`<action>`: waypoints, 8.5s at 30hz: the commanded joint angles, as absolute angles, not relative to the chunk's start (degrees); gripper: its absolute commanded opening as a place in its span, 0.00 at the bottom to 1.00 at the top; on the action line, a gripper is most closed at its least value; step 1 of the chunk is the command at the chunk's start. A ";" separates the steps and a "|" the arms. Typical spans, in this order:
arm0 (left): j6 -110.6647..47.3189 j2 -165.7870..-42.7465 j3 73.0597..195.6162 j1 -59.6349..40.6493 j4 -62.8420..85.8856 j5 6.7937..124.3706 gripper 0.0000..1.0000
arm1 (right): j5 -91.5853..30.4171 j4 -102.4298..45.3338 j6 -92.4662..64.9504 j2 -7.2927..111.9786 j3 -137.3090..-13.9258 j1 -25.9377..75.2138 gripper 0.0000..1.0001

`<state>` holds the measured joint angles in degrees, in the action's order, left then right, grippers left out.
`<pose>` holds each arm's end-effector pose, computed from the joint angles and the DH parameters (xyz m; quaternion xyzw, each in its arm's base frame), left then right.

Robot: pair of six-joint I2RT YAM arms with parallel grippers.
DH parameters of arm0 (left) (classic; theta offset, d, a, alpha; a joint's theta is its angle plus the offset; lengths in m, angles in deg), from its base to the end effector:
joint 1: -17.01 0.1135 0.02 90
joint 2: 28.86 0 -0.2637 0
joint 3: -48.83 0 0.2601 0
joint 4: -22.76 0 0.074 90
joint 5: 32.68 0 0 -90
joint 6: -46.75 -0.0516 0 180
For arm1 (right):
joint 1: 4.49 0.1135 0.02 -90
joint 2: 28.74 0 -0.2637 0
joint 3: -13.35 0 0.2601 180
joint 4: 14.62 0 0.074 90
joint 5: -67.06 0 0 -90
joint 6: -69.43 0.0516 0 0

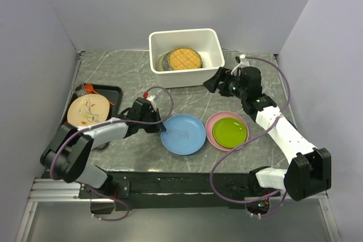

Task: Place the plates into the plastic bin on the countertop
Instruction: Pick up the plate at the center of the board, then place the plate in the plastic bin.

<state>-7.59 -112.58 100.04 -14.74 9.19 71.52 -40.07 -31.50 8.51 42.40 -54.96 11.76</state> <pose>0.2455 -0.1668 0.1465 0.0148 0.9214 -0.3013 0.2451 0.2940 0.1015 0.3086 0.0051 0.8131 0.3317 0.4783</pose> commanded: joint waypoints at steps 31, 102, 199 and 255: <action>-1.42 -103.22 104.79 -14.55 17.59 75.08 0.01 | -54.32 -30.94 8.25 35.95 -40.78 12.21 0.79; -0.36 -86.26 97.41 -9.01 11.45 67.08 0.99 | -64.69 -18.02 15.20 43.32 -37.51 11.15 0.00; -4.67 -93.29 98.47 -4.61 6.78 64.71 0.99 | -53.88 -33.93 18.63 91.84 -115.90 8.43 0.00; -4.84 -92.50 97.94 -4.61 4.76 63.47 0.99 | -45.53 -32.26 17.31 105.82 -119.52 9.22 0.36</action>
